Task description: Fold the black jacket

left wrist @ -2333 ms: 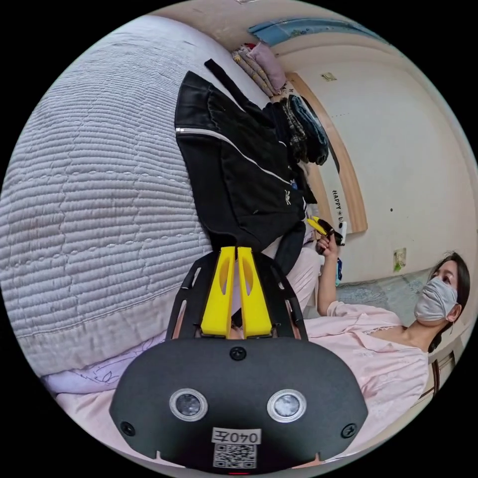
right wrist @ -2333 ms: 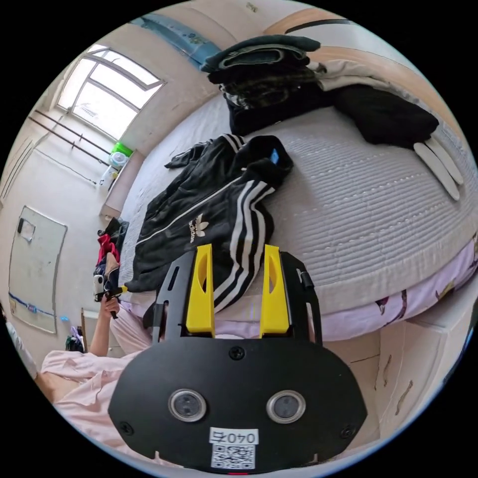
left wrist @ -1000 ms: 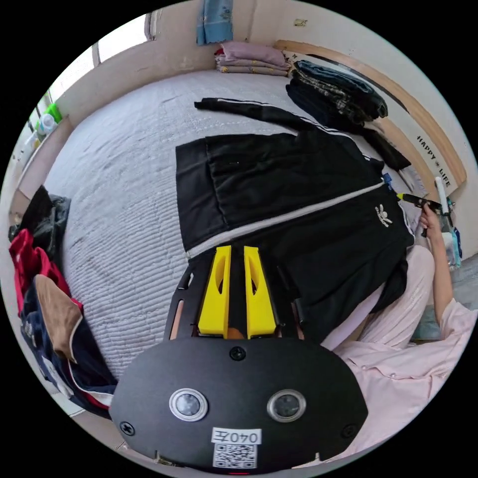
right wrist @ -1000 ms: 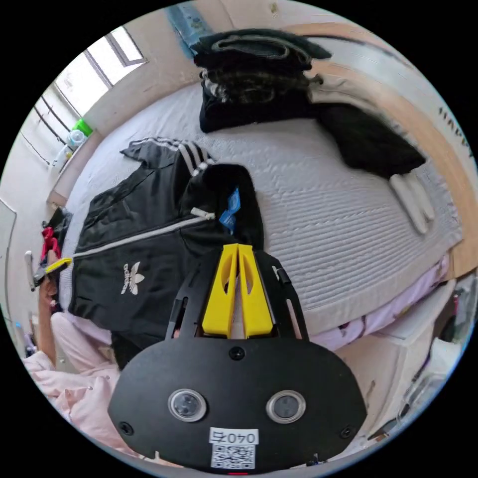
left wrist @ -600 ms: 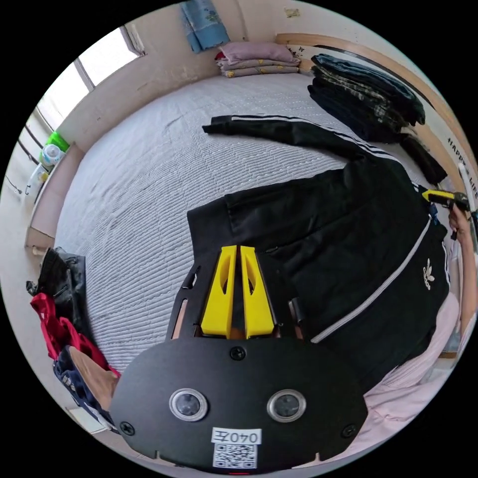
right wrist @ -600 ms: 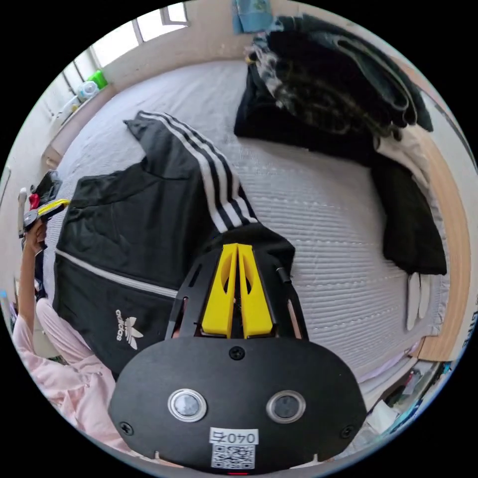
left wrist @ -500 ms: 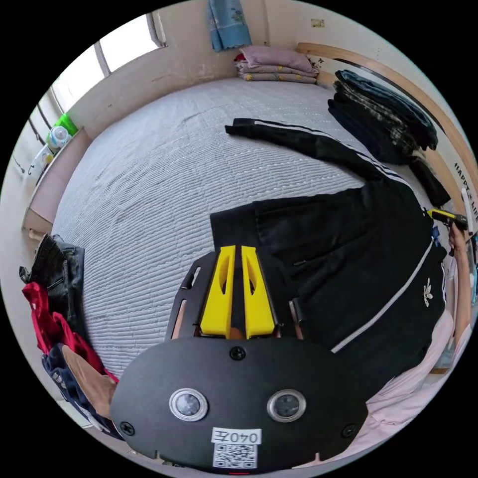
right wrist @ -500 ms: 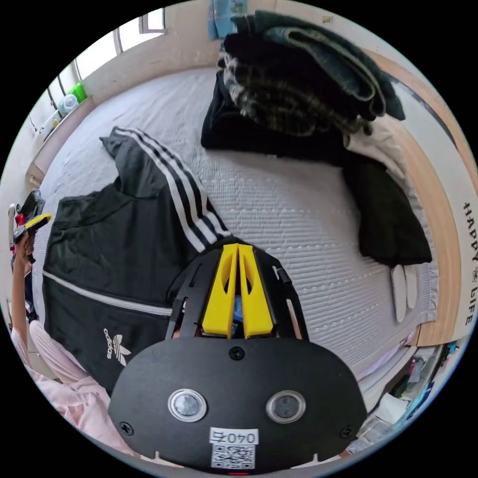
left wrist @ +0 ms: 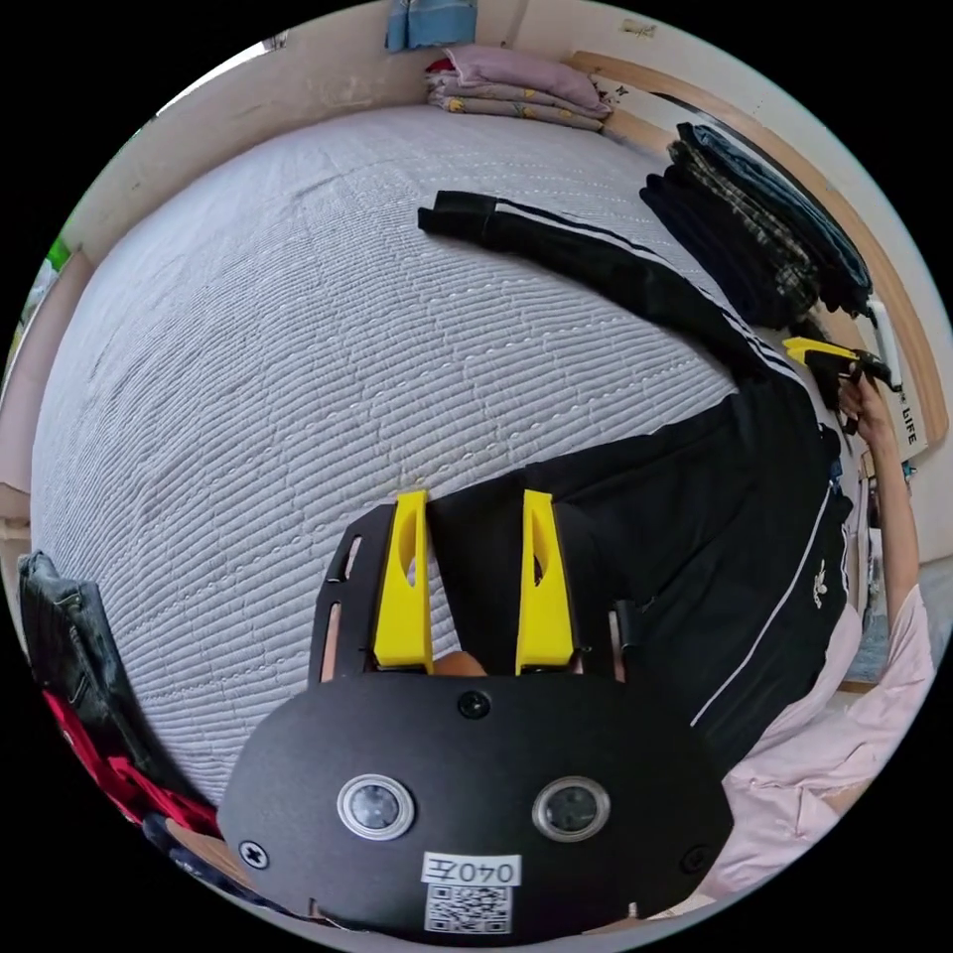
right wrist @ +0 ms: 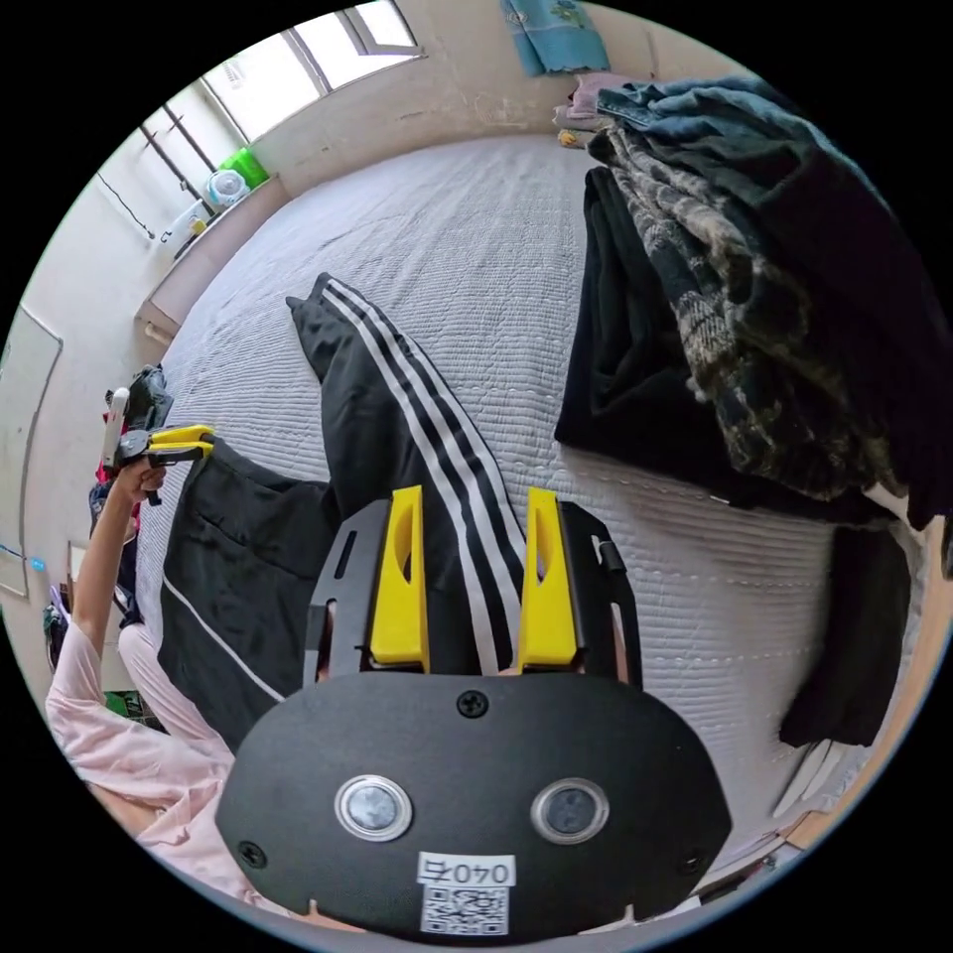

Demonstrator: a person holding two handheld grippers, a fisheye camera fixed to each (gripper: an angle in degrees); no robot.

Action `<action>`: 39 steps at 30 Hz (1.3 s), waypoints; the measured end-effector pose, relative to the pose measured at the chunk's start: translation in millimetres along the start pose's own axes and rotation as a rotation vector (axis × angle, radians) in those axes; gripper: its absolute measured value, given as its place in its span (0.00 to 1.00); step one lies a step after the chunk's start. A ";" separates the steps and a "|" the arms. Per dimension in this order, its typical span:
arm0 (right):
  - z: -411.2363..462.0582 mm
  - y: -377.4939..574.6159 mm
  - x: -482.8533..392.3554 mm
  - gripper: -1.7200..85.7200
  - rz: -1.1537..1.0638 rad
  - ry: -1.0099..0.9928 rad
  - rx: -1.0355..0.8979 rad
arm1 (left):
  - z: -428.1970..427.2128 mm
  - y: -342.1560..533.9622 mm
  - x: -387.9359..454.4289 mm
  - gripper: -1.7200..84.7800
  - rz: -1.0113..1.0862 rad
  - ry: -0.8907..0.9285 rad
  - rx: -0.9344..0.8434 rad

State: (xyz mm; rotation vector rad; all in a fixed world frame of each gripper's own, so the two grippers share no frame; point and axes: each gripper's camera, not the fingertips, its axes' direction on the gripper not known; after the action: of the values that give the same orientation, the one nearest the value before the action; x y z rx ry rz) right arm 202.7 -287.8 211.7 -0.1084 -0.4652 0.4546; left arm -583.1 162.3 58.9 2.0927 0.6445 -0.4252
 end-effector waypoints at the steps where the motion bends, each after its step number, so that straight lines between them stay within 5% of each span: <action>1: 7.9 -9.1 1.9 0.18 0.000 0.001 -0.016 | -0.6 0.3 1.3 0.12 0.010 -0.007 -0.002; 6: 47.9 -31.6 11.4 0.17 0.044 -0.005 -0.115 | -4.5 16.3 28.4 0.01 0.100 -0.087 0.044; 8: 43.2 -29.1 0.3 0.04 -0.032 0.051 -0.113 | -5.9 19.7 29.0 0.01 0.069 -0.091 0.059; 11: 32.3 -25.4 -15.3 0.01 -0.071 0.055 -0.103 | -16.1 29.4 1.9 0.00 -0.076 0.034 0.117; 21: 17.8 -68.9 -51.8 0.01 -0.104 0.077 -0.054 | -43.2 78.9 -85.6 0.00 -0.394 0.130 0.221; 28: 10.2 -143.4 -109.8 0.02 -0.071 0.090 0.143 | -108.0 51.4 -132.0 0.01 -0.472 -0.061 0.342; 31: 32.2 -160.0 -119.6 0.10 -0.042 0.077 0.054 | -102.1 34.2 -142.2 0.05 -0.529 -0.093 0.286; 35: 0.2 -75.0 -155.0 0.14 -0.227 0.191 0.129 | -109.9 76.2 -61.0 0.02 -0.309 -0.385 0.354; 39: -8.6 73.2 -195.7 0.06 -0.453 0.211 0.008 | -90.7 163.4 92.4 0.01 0.130 -0.367 0.259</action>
State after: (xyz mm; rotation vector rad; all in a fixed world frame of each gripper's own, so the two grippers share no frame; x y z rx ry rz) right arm 21.7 -309.7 109.2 -0.0398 -0.2679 -0.0011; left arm -407.0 185.9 168.0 2.2022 0.2462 -0.8304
